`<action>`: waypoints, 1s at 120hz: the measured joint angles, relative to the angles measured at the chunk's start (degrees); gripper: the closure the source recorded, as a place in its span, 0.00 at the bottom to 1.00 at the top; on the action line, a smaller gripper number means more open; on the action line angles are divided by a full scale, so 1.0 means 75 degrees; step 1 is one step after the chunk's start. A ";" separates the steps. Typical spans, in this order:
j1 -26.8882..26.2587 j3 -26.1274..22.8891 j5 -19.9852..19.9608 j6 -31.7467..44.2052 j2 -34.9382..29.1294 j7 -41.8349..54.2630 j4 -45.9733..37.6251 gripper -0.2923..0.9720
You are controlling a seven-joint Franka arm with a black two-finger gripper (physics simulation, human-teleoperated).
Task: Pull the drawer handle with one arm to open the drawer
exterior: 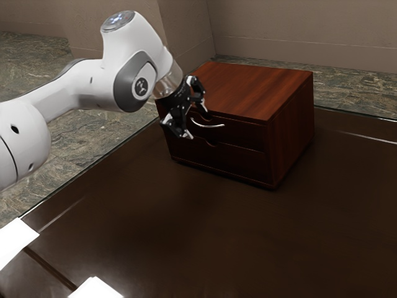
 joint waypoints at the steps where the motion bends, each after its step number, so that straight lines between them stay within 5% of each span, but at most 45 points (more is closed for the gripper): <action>1: 0.0003 -0.0002 0.0000 0.0002 0.0003 -0.0005 0.0000 0.34; 120: 0.0049 -0.0005 -0.0013 0.0163 0.0357 -0.0282 0.0001 0.51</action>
